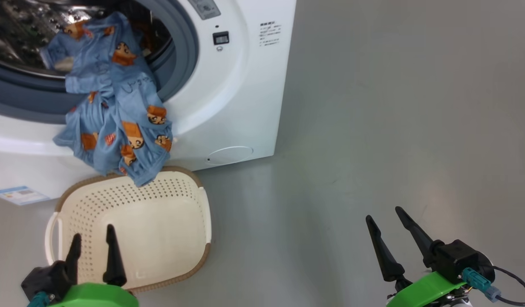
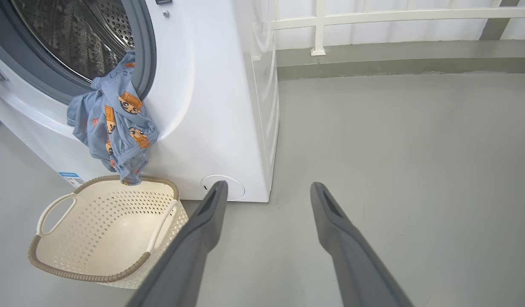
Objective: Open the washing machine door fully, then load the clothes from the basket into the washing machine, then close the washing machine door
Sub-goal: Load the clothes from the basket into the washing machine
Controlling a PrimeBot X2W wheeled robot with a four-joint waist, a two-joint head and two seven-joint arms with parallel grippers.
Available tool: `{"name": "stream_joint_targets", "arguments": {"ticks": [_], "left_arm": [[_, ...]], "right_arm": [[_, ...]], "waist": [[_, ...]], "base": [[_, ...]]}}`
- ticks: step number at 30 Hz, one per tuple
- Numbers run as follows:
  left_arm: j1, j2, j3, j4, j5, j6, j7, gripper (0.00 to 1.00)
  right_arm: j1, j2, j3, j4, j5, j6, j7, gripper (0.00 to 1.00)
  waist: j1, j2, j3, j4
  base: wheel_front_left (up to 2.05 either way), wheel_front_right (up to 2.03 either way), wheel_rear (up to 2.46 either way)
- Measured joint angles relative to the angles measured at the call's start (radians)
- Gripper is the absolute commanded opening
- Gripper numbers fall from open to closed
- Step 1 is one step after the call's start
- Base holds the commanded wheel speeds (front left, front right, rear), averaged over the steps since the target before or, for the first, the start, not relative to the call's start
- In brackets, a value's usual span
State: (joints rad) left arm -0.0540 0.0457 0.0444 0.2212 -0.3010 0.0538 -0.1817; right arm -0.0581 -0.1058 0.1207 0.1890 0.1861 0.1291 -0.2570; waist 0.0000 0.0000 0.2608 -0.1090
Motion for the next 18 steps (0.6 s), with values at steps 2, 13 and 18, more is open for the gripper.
{"name": "stream_joint_targets", "arguments": {"ticks": [2,13,18], "left_arm": [[0.026,-0.001,-0.027,-0.072,-0.027,0.019,0.007,1.0],[0.084,-0.001,-0.075,-0.151,-0.043,0.062,0.016,1.0],[0.09,0.0,-0.077,-0.163,-0.043,0.069,0.016,1.0]], "right_arm": [[0.0,-0.007,0.0,-0.005,0.0,0.0,0.0,1.0],[-0.001,-0.031,0.016,-0.021,0.0,0.0,0.0,1.0],[-0.001,-0.031,0.025,-0.022,0.0,0.0,0.0,1.0]], "waist": [[0.0001,0.0,0.01,0.011],[0.0,0.0,0.045,0.039],[0.0,0.0,0.059,0.037]], "base": [[0.0,0.0,0.0],[0.0,0.0,0.0],[0.0,0.0,0.0]]}}
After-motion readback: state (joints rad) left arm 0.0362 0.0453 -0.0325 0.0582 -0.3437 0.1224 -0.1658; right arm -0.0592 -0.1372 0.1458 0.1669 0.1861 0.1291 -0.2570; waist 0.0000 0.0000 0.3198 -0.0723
